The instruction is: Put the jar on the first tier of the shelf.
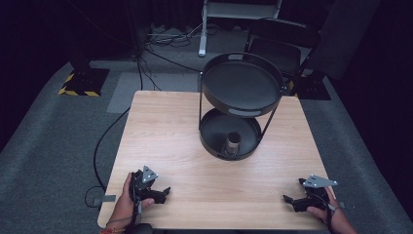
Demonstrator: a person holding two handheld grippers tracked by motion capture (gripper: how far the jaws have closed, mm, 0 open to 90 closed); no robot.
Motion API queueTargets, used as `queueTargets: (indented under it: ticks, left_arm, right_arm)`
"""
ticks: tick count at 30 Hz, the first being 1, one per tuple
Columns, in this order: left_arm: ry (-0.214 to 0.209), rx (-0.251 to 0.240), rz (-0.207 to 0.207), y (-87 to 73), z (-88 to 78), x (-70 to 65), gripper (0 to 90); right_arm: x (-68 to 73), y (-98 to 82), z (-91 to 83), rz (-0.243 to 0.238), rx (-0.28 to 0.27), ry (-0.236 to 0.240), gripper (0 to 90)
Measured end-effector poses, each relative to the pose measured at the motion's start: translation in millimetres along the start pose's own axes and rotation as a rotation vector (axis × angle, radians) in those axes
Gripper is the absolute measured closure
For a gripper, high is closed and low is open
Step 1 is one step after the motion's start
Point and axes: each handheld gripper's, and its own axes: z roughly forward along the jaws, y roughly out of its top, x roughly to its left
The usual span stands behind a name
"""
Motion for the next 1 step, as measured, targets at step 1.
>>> queueTargets:
  ticks: [1]
  left_arm:
    - [0.0, 0.0, 0.0, 0.0, 0.0, 0.0, 0.0]
  right_arm:
    - [0.0, 0.0, 0.0, 0.0, 0.0, 0.0, 0.0]
